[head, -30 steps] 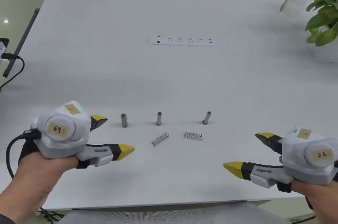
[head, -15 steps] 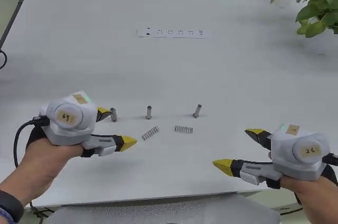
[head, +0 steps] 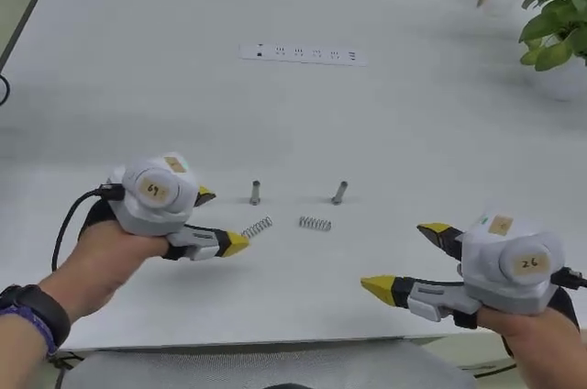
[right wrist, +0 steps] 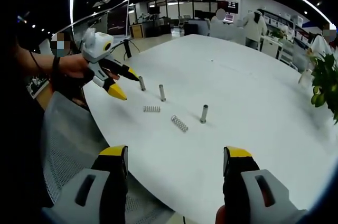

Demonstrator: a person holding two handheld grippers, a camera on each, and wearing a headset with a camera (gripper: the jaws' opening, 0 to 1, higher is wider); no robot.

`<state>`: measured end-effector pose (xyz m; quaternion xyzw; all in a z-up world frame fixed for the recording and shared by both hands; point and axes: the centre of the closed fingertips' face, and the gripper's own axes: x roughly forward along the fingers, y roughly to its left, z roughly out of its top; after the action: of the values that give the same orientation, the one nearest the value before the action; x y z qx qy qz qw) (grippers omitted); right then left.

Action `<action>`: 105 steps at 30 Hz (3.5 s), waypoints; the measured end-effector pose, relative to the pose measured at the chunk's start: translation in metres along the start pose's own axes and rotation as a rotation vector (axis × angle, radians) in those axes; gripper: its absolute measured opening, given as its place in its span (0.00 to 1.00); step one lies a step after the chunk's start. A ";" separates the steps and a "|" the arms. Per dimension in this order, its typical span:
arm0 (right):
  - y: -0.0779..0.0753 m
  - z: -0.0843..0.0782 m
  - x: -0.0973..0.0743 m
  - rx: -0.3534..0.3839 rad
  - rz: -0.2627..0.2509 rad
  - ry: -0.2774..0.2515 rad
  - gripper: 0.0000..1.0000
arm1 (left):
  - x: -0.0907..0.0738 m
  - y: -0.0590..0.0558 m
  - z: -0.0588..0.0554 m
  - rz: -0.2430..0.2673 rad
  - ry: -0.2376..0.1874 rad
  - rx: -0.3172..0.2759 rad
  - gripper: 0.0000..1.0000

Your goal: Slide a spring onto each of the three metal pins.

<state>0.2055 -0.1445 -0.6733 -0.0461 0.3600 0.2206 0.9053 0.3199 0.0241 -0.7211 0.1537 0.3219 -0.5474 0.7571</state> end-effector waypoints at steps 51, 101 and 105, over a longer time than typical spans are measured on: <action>-0.006 0.001 -0.002 0.002 -0.006 0.009 0.70 | 0.066 0.005 -0.035 0.033 0.074 -0.053 0.12; 0.020 0.015 0.018 -0.040 0.085 -0.001 0.66 | -0.026 -0.005 -0.026 0.090 -0.021 -0.008 0.03; 0.020 0.018 0.019 -0.045 0.092 -0.003 0.66 | -0.033 -0.006 -0.022 0.097 -0.029 0.001 0.03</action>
<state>0.2205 -0.1155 -0.6716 -0.0497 0.3555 0.2704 0.8933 0.3009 0.0596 -0.7153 0.1613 0.3029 -0.5125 0.7872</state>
